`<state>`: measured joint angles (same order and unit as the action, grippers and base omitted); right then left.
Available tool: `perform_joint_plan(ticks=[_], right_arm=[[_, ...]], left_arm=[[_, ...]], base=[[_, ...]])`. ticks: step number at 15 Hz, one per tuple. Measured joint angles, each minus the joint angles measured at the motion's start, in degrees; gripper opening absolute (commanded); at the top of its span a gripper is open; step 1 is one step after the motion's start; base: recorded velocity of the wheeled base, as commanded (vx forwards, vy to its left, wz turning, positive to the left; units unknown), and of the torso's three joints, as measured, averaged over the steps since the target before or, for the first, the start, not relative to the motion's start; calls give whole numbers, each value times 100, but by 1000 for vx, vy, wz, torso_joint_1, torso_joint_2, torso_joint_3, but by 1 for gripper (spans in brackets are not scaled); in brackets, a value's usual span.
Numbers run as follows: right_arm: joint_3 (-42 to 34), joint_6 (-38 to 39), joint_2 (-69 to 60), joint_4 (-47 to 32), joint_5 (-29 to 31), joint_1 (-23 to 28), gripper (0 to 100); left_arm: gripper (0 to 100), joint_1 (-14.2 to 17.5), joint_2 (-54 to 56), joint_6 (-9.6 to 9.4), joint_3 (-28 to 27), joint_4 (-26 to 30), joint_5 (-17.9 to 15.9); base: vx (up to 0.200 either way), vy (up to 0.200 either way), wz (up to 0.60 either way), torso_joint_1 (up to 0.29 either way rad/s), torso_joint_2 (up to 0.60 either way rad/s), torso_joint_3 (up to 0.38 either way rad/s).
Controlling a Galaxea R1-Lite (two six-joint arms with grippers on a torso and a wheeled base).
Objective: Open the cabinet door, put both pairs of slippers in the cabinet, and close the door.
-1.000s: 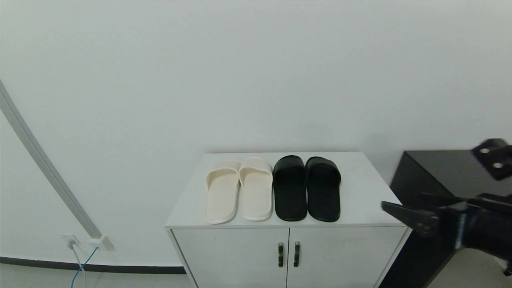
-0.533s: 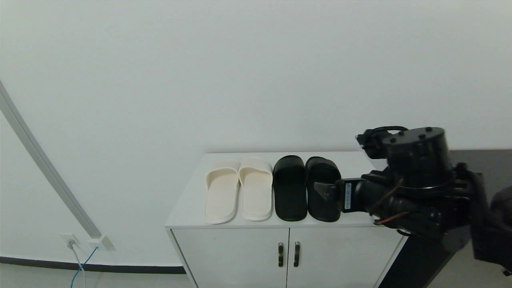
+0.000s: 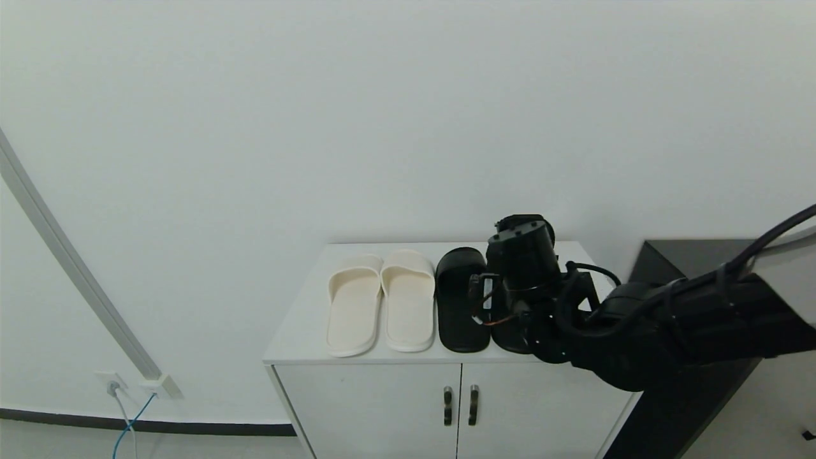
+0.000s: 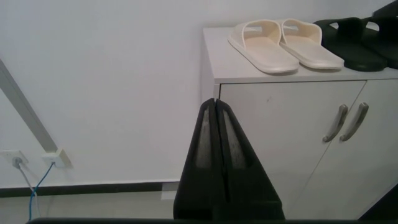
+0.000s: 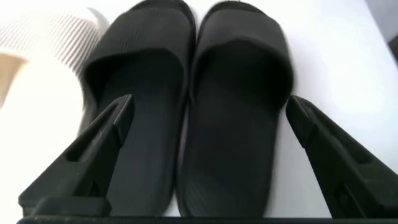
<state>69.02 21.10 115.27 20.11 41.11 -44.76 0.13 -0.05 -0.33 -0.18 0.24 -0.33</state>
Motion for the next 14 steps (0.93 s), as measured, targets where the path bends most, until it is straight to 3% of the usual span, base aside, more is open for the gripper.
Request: perform_joint_plan(ticks=[14], right_arm=[[1479,-408,1773,903,260,612,100]], left_arm=[[0,2,0,0,0,0,-2]], base=[[0,0,0,0,0,0]])
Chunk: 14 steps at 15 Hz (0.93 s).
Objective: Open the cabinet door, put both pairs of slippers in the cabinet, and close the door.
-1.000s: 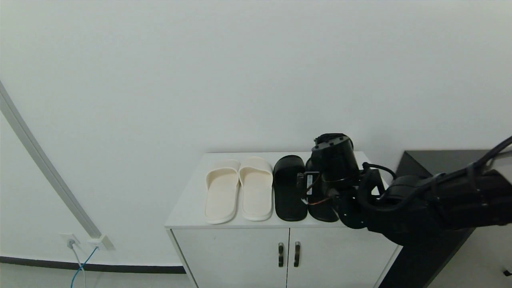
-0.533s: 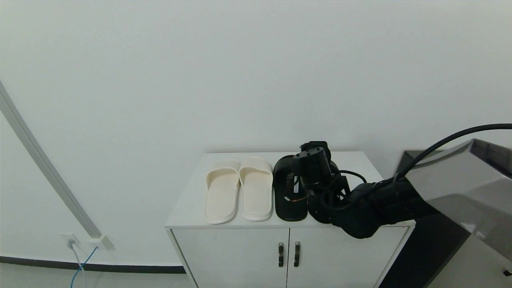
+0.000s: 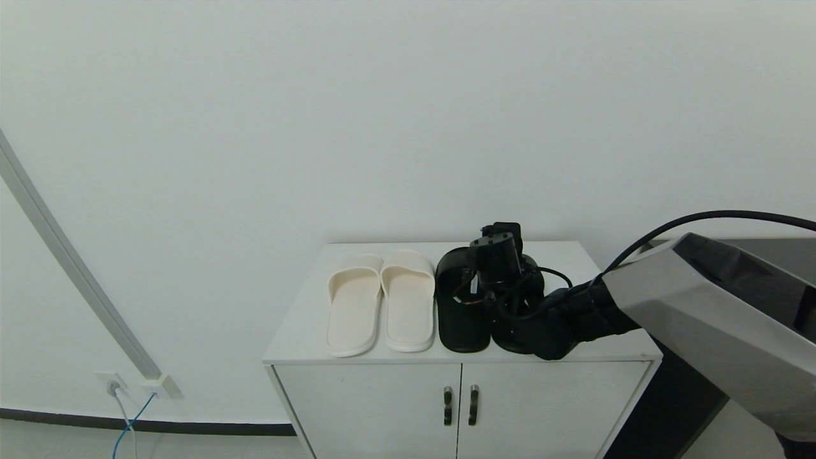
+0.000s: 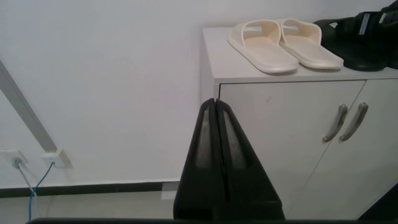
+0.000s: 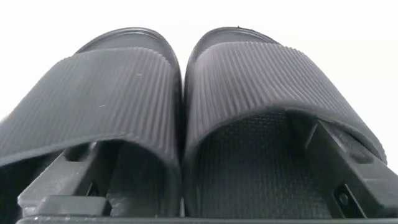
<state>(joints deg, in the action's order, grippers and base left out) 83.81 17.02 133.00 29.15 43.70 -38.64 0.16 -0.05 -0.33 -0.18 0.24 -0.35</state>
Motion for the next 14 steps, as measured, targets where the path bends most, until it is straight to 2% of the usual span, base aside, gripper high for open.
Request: perform_joint_plan(ticks=[1,10,14], right_arm=[[9,0,24,7,13,30,0],[-40,-49,-59,93,74,65,0],[-424,-207,-546,95,-121,37,0]], left_arm=[[0,0,0,0,0,2,0],[0,0,0,4,0,2,-5],[0,0,0,11,0,0,-2]], base=[[0,0,0,0,0,0],[0,0,0,0,0,0],[0,0,0,0,0,0]])
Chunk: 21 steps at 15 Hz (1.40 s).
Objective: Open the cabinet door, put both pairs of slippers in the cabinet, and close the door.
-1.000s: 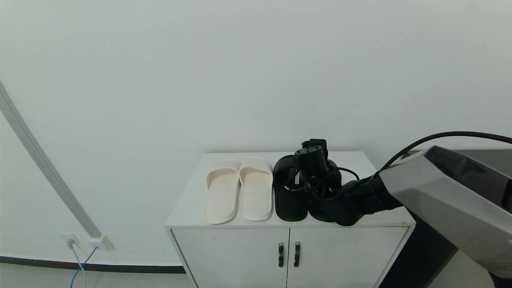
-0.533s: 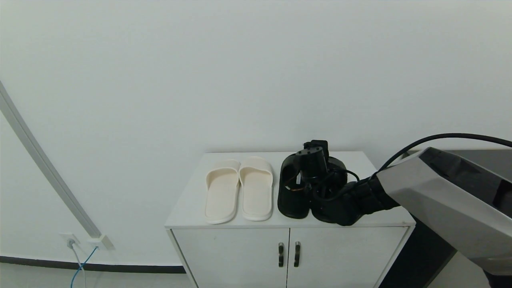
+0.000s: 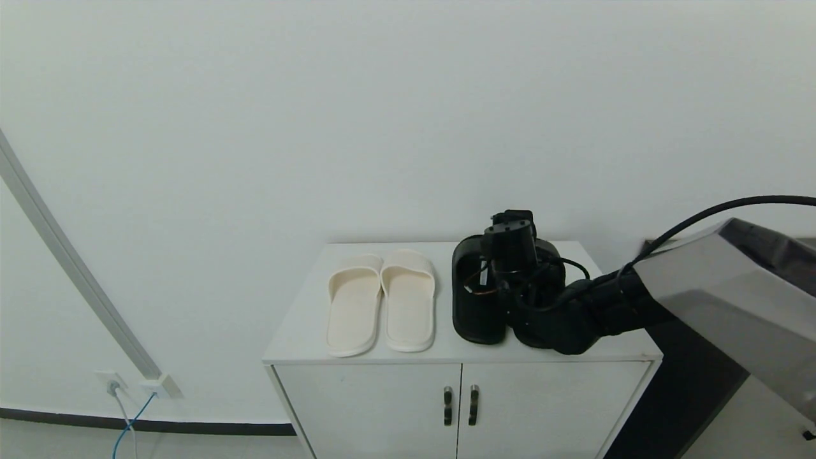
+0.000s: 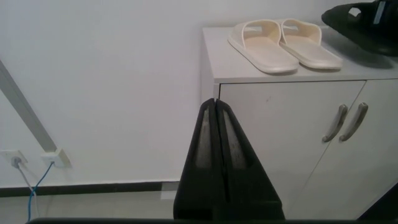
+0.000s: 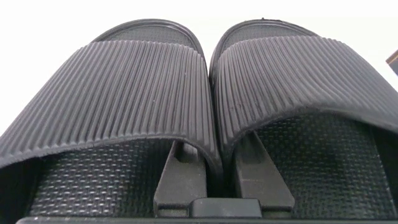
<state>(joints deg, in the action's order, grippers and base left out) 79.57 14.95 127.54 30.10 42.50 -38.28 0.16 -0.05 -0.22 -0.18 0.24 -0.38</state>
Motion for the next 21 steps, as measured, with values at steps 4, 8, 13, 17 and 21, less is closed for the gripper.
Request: perform_joint_plan(ticks=[4,8,13,17,21], right_arm=[[-1133,-190,-1051,24,-972,-221,0],[-2704,-414,-2476,157,-2553,-603,0],[-4304,-1028,-4069,411,-3862,-1009,0],[-5253,-1921,-4205,2088,-4329,-1045,0],[-5474,-1946,-4057,2231,-4351,-1037,0]], left_arm=[[0,0,0,-2,0,2,2],[0,0,0,-10,0,0,0],[0,0,0,-5,0,0,2],[0,0,0,-10,2,0,2],[0,2,0,-7,7,-2,5]], base=[[0,0,0,0,0,0],[0,0,0,0,0,0],[0,0,0,0,0,0],[0,0,0,0,0,0],[-50,0,0,1,1,-1]])
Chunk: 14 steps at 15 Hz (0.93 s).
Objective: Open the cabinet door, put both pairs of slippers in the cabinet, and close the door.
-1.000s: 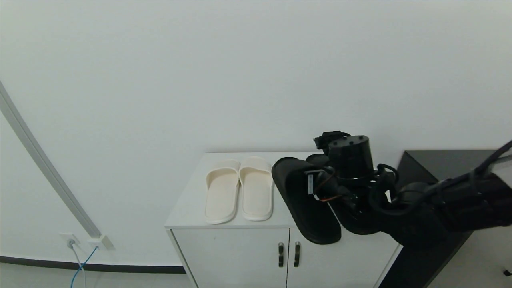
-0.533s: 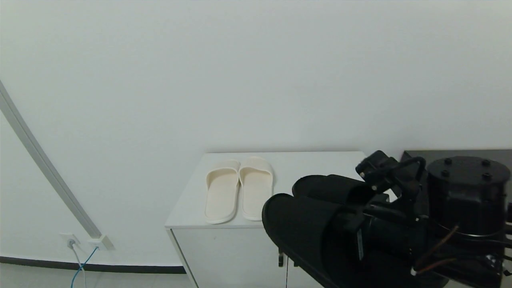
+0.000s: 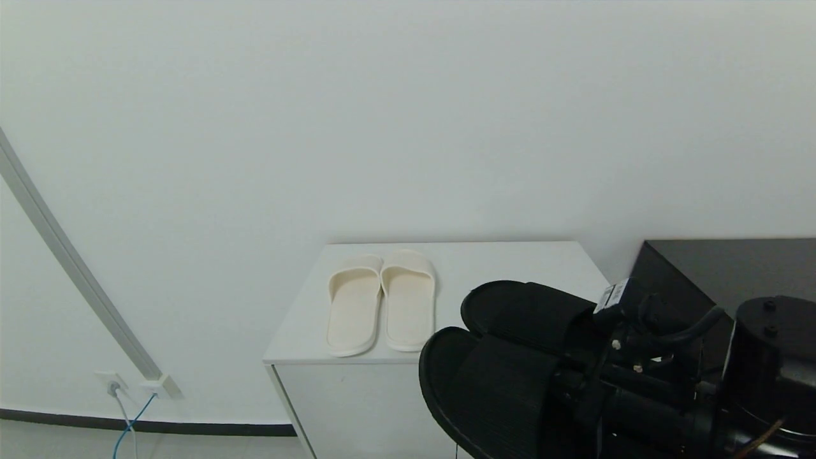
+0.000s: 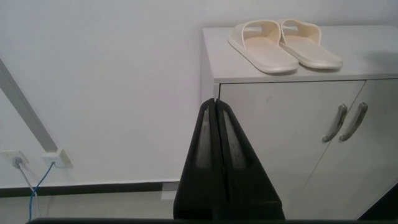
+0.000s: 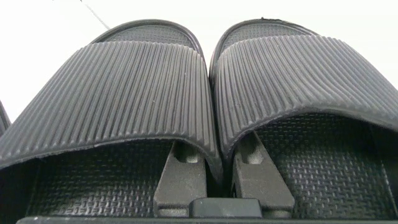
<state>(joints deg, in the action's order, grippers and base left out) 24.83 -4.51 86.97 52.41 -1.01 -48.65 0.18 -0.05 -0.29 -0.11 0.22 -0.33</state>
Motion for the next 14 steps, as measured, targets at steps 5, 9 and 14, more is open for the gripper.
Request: perform_joint_plan(ticks=[5,9,14], right_arm=[[-50,5,40,-7,4,4,0],[-105,9,66,-5,-11,0,0],[-129,233,46,11,-172,0,0]], left_arm=[[0,-5,0,9,-5,2,0],[0,-2,0,16,-7,-4,0],[0,-5,2,22,-7,-9,-2]], base=[[-200,0,0,8,5,2],[-150,0,0,-7,2,4],[0,0,0,0,0,0]])
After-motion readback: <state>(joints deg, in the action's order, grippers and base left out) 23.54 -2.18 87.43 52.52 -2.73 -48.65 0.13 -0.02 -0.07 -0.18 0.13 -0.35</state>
